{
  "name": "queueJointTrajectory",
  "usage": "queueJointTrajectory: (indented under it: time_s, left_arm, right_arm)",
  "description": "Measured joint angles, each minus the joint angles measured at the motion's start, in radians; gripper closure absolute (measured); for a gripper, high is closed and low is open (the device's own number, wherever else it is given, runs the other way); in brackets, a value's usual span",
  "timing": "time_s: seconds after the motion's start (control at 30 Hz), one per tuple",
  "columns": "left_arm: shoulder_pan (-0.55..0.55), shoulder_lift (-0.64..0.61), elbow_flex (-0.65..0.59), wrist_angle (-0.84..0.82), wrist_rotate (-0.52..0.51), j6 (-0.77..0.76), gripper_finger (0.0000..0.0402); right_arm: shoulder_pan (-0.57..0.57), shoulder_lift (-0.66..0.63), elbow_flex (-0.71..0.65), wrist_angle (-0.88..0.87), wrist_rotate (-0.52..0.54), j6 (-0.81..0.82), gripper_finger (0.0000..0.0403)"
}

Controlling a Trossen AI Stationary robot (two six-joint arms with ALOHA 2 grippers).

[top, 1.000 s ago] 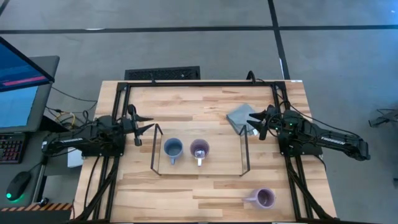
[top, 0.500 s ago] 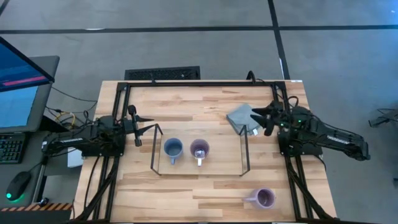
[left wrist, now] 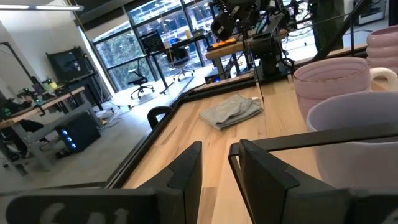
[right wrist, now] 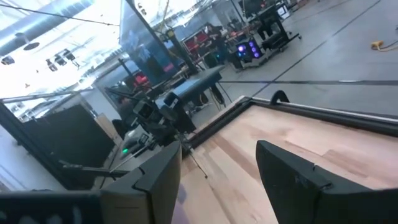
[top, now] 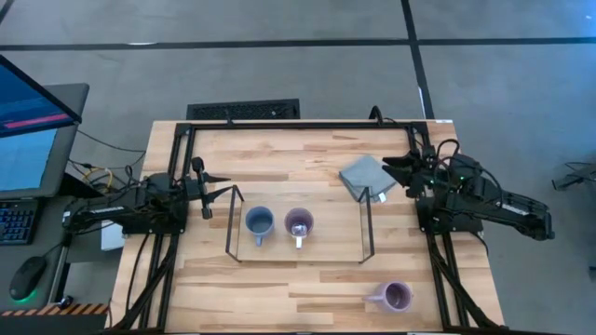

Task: Stack small to large cups/mugs on shelf
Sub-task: Put the purple mug on the shelf

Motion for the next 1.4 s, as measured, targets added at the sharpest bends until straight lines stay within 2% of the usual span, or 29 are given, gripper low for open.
queueJointTrajectory:
  time_s: [0.4, 0.53, 0.67, 0.77, 0.9, 1.2, 1.4]
  left_arm:
    - [0.0, 0.0, 0.0, -0.002, 0.0, 0.0, 0.0303]
    - [0.0, 0.0, 0.0, -0.01, 0.0, -0.001, 0.0303]
    - [0.0, 0.0, 0.0, -0.03, 0.0, -0.009, 0.0303]
    - [0.0, 0.001, 0.001, -0.051, 0.001, -0.018, 0.0303]
    - [0.0, 0.0, 0.002, -0.059, 0.002, -0.035, 0.0303]
    - [0.0, 0.0, 0.002, -0.059, 0.002, -0.044, 0.0303]
    - [0.0, 0.0, 0.002, -0.06, 0.001, -0.045, 0.0303]
  right_arm:
    - [0.001, 0.0, 0.001, 0.054, 0.0, -0.002, 0.0172]
    - [0.001, 0.0, 0.042, -0.006, 0.0, -0.055, 0.0172]
    - [0.001, 0.001, 0.127, -0.186, 0.001, -0.106, 0.0172]
    - [0.001, 0.001, 0.213, -0.33, 0.003, -0.069, 0.0172]
    - [0.001, 0.023, 0.308, -0.531, 0.006, 0.032, 0.0172]
    - [0.001, 0.126, 0.445, -0.848, 0.033, 0.247, 0.0172]
    - [0.001, 0.184, 0.451, -1.114, -0.058, 0.512, 0.0172]
